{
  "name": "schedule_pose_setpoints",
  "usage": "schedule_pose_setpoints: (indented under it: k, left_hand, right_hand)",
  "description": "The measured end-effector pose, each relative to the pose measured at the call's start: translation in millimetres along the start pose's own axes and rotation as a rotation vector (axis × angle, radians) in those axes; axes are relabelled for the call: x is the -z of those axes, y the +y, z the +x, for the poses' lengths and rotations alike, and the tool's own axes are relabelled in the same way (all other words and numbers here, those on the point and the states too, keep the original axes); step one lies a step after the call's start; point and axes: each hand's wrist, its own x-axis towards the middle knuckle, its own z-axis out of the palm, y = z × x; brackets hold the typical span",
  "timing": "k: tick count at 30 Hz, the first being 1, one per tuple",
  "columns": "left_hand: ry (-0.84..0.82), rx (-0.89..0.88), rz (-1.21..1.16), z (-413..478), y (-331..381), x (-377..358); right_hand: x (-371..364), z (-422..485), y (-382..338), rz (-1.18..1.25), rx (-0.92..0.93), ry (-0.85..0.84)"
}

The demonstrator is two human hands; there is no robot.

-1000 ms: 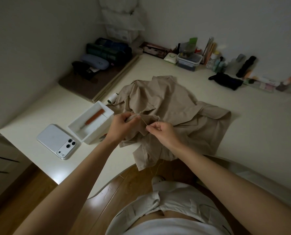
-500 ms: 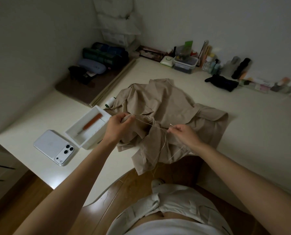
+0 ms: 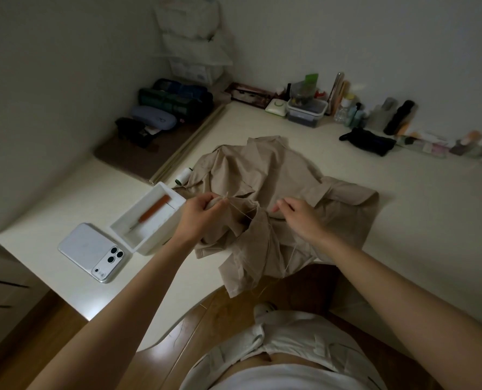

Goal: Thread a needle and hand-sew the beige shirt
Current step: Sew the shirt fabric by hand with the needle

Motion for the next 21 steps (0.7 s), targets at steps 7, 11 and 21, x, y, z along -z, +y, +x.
schedule_pose_setpoints:
  k: [7,11,21]
  left_hand:
    - [-0.076,-0.041,-0.014,-4.1,4.3,-0.7]
    - [-0.127,-0.048,-0.011,-8.0,6.5,0.8]
    - [-0.198,-0.11,0.102,-11.6,3.2,6.0]
  right_hand:
    - [-30.0,-11.1,-28.2,0.07,0.24,0.001]
    - [-35.4,-4.3,-33.8,0.017,0.279,0.029]
    - [-37.0,4.1,-37.8,0.013,0.229,-0.006]
